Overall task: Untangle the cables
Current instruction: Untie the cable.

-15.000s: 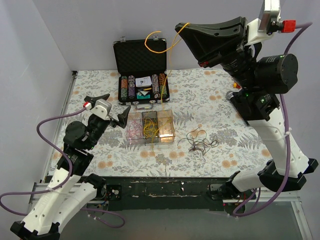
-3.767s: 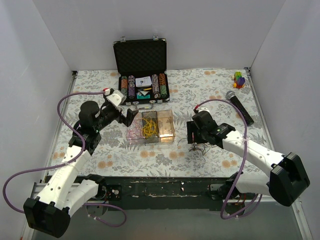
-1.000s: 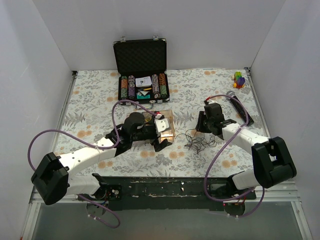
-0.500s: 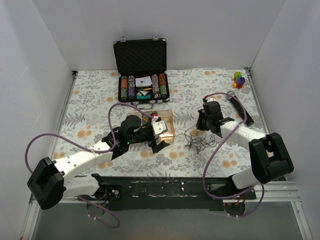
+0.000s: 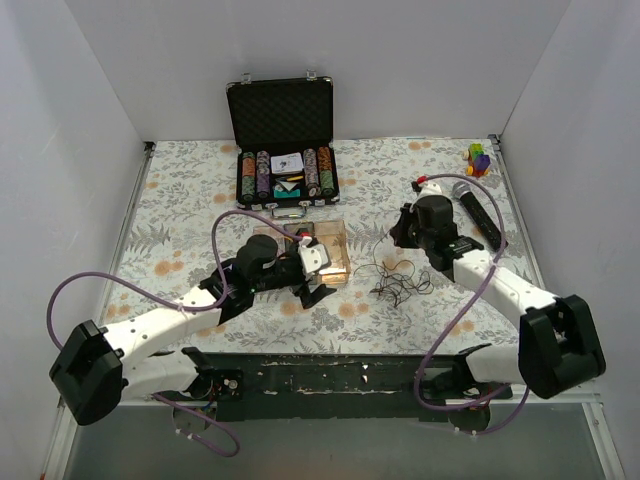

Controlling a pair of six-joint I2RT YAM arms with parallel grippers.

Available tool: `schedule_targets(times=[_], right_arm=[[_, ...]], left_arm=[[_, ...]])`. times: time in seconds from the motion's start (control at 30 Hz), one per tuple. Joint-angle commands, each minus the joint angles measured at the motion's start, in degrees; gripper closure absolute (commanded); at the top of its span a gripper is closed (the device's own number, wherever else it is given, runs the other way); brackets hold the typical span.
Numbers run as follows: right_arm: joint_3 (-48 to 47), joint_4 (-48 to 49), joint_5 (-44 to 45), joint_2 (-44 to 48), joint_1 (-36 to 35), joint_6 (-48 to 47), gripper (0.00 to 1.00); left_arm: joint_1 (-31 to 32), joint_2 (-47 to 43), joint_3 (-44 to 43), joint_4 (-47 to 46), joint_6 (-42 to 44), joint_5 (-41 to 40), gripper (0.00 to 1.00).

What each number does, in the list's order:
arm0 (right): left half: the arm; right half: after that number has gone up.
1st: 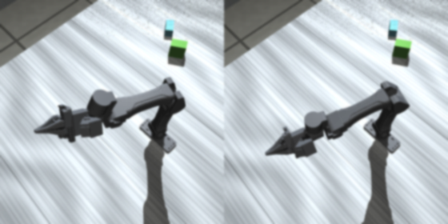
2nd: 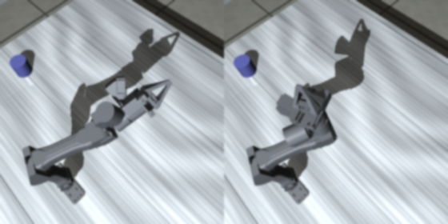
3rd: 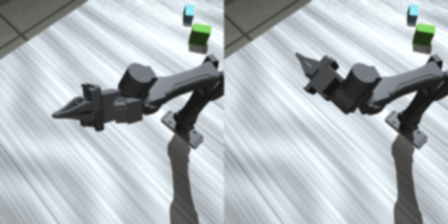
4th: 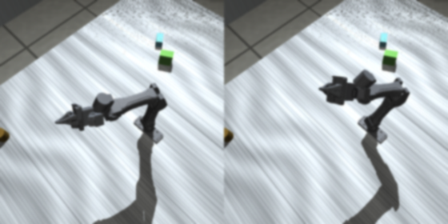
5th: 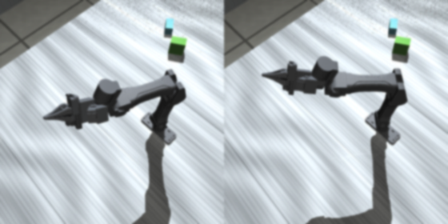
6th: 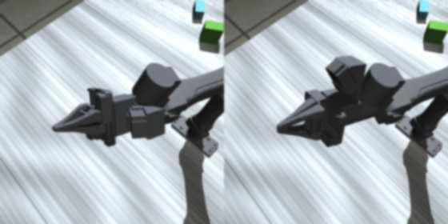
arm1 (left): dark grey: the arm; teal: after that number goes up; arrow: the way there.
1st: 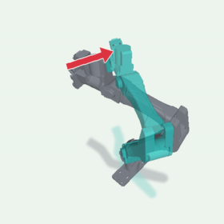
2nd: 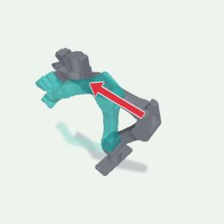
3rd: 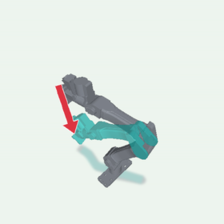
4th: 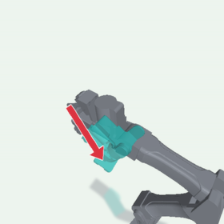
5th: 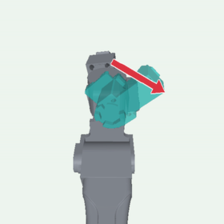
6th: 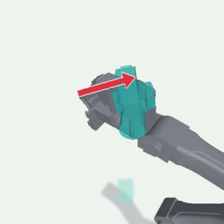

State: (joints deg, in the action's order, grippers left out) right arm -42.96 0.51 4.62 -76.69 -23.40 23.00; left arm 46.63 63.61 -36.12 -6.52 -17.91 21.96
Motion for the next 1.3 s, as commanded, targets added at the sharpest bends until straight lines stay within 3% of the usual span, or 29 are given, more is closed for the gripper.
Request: schedule_targets(times=[0.0, 0.27, 0.53, 1.07, 1.17, 1.2, 1.27], right_arm=[[-0.5, 5.4, -4.2, 8.3, -1.6, -2.5, 0.99], [-1.9, 4.2, -12.7, 24.5, -7.6, -4.2, 0.99], [-6.3, 0.0, -14.6, 32.3, -10.3, -2.5, 0.99], [-10.3, 1.2, -19.0, 32.9, -10.9, 0.5, 0.99], [-10.8, 1.2, -18.5, 32.8, -11.0, 0.3, 0.99], [-10.9, 1.1, -17.9, 32.7, -10.9, 0.0, 0.99], [-10.8, 0.3, -17.2, 32.6, -10.9, -0.4, 0.99]], left_arm=[[0.2, -2.5, 0.5, -2.9, -0.5, -1.5, 0.03], [-0.1, -0.2, -1.9, -15.0, -11.9, -8.9, 0.02], [-0.2, 5.8, -7.5, -17.6, -23.1, 2.6, 0.02], [-0.2, 14.1, -14.4, -21.0, -20.4, 6.1, 0.03], [-0.1, 14.3, -15.6, -19.6, -17.5, 8.2, 0.19], [-0.2, 14.2, -16.1, -18.7, -16.6, 8.7, 0.3], [-0.2, 13.1, -16.8, -16.8, -15.8, 7.4, 0.66]])
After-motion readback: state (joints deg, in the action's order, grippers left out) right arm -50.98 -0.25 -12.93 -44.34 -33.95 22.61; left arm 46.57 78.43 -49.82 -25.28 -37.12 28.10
